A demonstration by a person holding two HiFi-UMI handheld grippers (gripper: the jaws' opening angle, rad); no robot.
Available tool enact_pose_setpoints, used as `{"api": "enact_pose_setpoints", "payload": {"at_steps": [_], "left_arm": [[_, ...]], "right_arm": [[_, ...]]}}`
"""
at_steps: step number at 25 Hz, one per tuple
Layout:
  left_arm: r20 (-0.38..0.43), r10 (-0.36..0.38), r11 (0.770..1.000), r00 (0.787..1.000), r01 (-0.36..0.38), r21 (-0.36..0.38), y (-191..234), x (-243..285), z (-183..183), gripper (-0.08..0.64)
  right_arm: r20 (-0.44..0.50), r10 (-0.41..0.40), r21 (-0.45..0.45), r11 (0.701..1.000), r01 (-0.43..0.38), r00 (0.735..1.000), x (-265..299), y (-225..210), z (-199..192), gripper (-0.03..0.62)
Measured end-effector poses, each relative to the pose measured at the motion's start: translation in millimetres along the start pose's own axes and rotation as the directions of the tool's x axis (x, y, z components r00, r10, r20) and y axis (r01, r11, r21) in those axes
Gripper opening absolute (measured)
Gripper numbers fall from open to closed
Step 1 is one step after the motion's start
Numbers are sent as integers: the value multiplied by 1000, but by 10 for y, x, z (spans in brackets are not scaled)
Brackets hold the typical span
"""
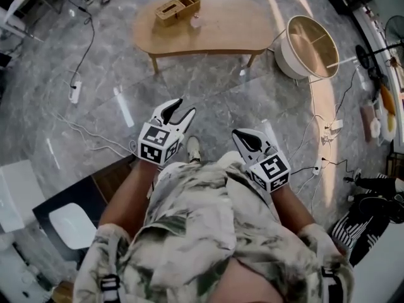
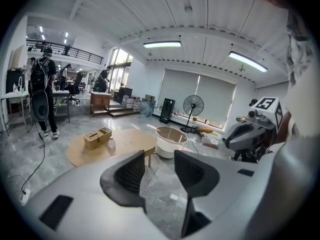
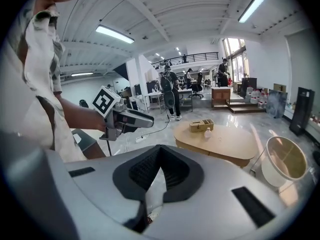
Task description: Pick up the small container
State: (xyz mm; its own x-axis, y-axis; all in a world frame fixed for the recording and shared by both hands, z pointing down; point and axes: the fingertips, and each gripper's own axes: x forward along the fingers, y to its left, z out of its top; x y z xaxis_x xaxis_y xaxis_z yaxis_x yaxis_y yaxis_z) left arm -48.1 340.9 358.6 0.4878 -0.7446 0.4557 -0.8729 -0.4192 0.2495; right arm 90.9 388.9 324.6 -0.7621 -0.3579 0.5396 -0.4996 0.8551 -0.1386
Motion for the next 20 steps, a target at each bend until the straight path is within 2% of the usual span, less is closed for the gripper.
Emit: {"api": "enact_pose_setpoints", "payload": {"at_steps": [10,20], "left_arm": [[24,15,998,1000,-13,-53,422,32,71,189],[1,60,996,998,-60,-59,835,534,349,189]], "right_arm": [[-35,32,-37,999,-33,999,444,-33,330,20],[-23,73,-2,997,-73,997,862,-673,541,20]]}}
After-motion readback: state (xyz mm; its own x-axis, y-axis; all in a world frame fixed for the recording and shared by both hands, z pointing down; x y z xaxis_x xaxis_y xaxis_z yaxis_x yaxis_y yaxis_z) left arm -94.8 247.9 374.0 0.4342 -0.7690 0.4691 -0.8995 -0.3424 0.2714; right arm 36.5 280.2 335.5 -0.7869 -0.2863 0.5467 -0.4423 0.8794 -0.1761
